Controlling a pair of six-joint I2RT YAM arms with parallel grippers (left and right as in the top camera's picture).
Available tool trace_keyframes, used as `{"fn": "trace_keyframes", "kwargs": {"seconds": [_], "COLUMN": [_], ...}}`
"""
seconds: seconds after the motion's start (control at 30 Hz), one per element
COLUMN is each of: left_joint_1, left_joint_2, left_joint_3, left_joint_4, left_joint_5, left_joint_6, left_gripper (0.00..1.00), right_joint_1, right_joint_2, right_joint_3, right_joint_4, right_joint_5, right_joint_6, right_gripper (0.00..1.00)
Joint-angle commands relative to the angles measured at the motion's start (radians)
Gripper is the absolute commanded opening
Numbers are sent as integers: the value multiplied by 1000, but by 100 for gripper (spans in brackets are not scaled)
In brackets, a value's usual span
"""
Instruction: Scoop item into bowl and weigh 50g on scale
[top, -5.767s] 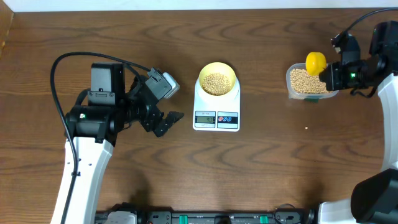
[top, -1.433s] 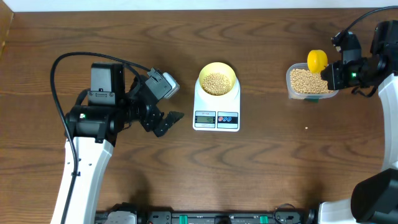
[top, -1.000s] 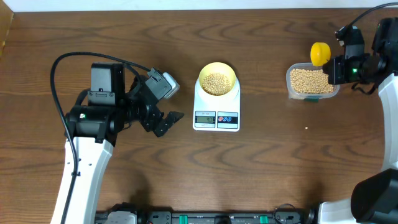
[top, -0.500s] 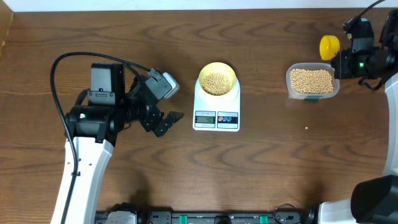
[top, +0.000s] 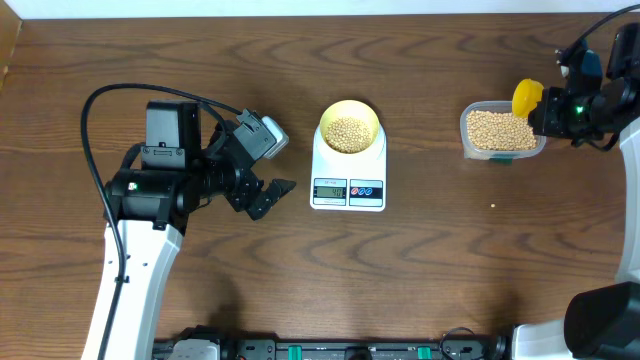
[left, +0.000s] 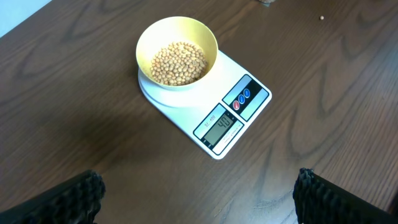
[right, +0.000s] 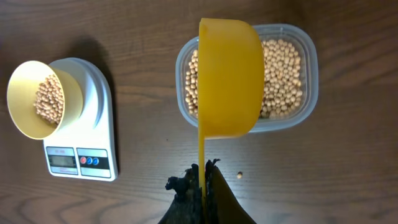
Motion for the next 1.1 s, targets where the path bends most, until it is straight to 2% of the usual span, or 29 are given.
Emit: {"fn": "trace_keyframes", "kwargs": {"seconds": [0.0, 0.3, 1.07], "left_joint_1": [4, 4, 4], "left_joint_2": [0, 0, 0], "left_joint_3": [14, 14, 15], "left_joint_4": [0, 0, 0], "left_joint_5": [9, 9, 9], "left_joint_6": [-12, -12, -12], "left_gripper": [99, 99, 99], "right_joint_1": [-2, -2, -3], "right_joint_2": [-21, -21, -21], "right_joint_3": [37, 37, 37], "right_joint_4": [-2, 17, 32], "right_joint_5": [3, 48, 151], "right_joint_6": [41, 102, 92], "right_gripper": [1, 1, 1]}}
